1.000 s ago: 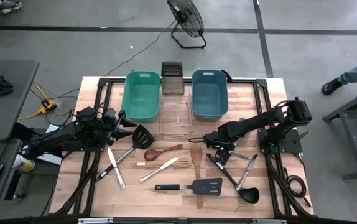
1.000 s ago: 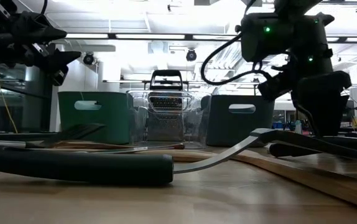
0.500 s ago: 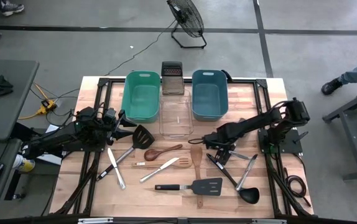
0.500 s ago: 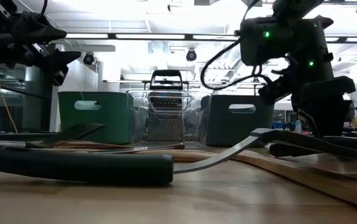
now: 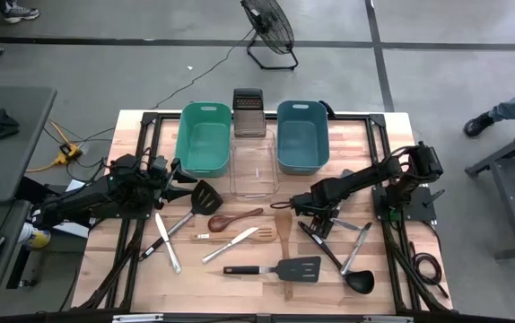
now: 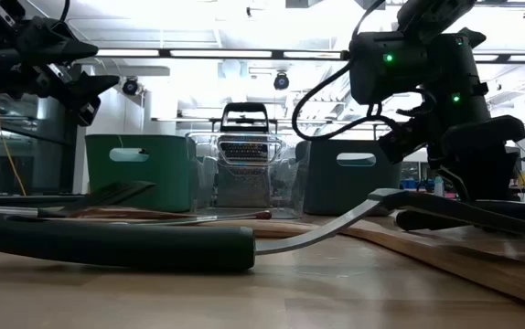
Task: Pick & Place Kitchen Items
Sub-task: Put the table knife into the blue bin
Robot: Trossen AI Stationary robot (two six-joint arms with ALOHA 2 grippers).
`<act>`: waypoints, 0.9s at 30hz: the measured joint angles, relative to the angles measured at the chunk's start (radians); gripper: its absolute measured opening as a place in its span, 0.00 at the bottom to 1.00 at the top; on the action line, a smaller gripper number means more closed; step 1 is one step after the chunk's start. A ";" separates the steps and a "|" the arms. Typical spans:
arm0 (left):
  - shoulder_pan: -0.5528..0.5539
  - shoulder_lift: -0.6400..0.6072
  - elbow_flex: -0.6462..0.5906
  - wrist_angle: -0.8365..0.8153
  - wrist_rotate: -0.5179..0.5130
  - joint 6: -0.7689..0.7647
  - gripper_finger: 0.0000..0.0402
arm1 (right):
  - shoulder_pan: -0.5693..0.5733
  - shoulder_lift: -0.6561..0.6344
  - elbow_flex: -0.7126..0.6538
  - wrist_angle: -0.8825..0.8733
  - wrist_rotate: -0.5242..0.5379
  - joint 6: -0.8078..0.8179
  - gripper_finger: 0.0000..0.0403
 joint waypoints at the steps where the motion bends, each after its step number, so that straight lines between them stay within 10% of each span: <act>1: 0.000 0.000 0.000 0.000 0.000 0.000 0.56 | 0.000 0.000 0.000 0.000 0.000 0.000 0.48; 16: 0.000 0.000 0.000 0.000 0.000 0.000 0.56 | 0.000 0.002 -0.002 -0.013 0.003 -0.001 0.10; 27: 0.000 0.000 0.000 0.000 0.000 0.000 0.56 | -0.002 -0.003 0.000 -0.026 -0.030 -0.002 0.09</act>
